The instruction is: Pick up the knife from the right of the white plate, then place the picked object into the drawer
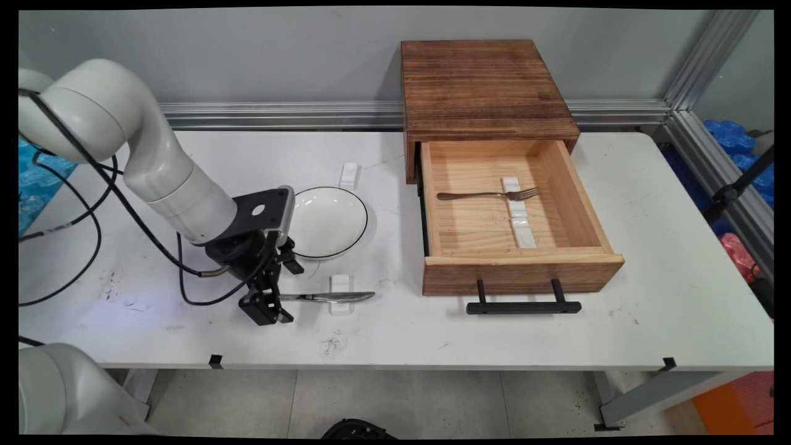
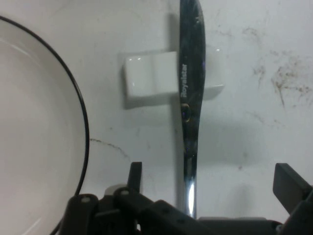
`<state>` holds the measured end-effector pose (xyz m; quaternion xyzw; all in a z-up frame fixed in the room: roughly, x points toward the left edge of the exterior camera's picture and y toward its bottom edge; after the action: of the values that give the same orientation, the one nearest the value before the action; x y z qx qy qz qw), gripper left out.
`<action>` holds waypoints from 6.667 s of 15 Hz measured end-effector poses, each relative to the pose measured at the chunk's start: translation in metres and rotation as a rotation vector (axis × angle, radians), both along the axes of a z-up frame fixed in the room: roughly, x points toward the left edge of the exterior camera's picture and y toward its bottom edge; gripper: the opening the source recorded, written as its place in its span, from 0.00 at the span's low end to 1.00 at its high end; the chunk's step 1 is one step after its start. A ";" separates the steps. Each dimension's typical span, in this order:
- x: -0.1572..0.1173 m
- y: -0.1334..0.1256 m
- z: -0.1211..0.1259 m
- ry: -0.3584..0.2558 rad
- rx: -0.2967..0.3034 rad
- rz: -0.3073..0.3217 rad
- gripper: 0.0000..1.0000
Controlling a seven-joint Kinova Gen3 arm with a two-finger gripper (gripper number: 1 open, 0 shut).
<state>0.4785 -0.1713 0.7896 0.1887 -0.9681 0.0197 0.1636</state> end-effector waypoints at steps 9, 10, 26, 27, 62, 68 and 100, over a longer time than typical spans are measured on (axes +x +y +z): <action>0.000 -0.010 -0.012 0.006 -0.008 -0.002 0.00; 0.000 -0.010 -0.013 0.008 -0.008 -0.003 0.00; -0.006 -0.016 -0.009 0.027 -0.003 -0.015 0.00; -0.006 -0.017 -0.006 0.027 -0.002 -0.014 0.00; -0.075 -0.177 0.166 0.109 0.010 0.005 0.00; -0.122 -0.210 0.159 0.158 -0.014 -0.002 0.00; -0.253 -0.273 0.077 0.153 0.031 -0.032 0.00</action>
<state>0.2255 -0.4438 0.8661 0.1768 -0.9558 -0.0123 0.2345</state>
